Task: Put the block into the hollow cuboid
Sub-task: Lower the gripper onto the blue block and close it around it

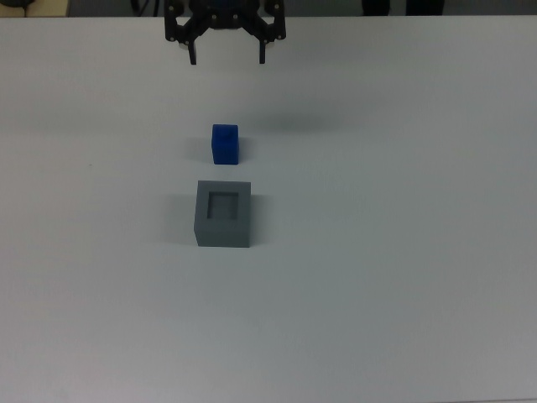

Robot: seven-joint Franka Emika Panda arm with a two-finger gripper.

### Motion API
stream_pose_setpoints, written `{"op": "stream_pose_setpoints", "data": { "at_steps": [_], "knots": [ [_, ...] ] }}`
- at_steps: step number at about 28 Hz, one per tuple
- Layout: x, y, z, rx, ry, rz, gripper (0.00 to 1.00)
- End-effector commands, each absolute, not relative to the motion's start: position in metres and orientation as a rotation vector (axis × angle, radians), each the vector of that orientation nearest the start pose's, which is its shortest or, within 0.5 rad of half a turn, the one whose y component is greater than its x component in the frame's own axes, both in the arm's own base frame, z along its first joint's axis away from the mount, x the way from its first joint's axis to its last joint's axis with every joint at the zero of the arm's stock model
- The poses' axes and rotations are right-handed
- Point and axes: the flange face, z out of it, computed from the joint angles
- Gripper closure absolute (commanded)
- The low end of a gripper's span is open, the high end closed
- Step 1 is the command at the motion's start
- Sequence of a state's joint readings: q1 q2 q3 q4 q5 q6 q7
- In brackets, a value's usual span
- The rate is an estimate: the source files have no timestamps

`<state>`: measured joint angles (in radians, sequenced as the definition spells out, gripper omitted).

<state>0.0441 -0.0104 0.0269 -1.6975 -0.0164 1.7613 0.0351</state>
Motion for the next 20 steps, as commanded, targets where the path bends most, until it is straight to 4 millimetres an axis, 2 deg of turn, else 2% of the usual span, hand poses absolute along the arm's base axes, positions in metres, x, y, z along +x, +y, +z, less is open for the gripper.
{"op": "stream_pose_setpoints", "data": {
  "at_steps": [1,4,8,10,12,15,16,20],
  "knots": [
    [0.564,0.015,0.577,-3.086,0.042,-0.041,0.00],
    [0.561,0.011,0.569,-3.066,0.064,-0.047,0.00],
    [0.552,0.012,0.542,-3.062,0.069,-0.084,0.00],
    [0.540,0.011,0.517,-3.062,0.078,-0.126,0.00],
    [0.531,0.011,0.501,-3.064,0.069,-0.155,0.00],
    [0.520,0.013,0.478,-3.074,0.004,-0.193,0.00],
    [0.515,0.012,0.465,-3.078,-0.036,-0.197,0.00],
    [0.511,0.012,0.448,-3.083,-0.090,-0.192,0.00]
  ]
}}
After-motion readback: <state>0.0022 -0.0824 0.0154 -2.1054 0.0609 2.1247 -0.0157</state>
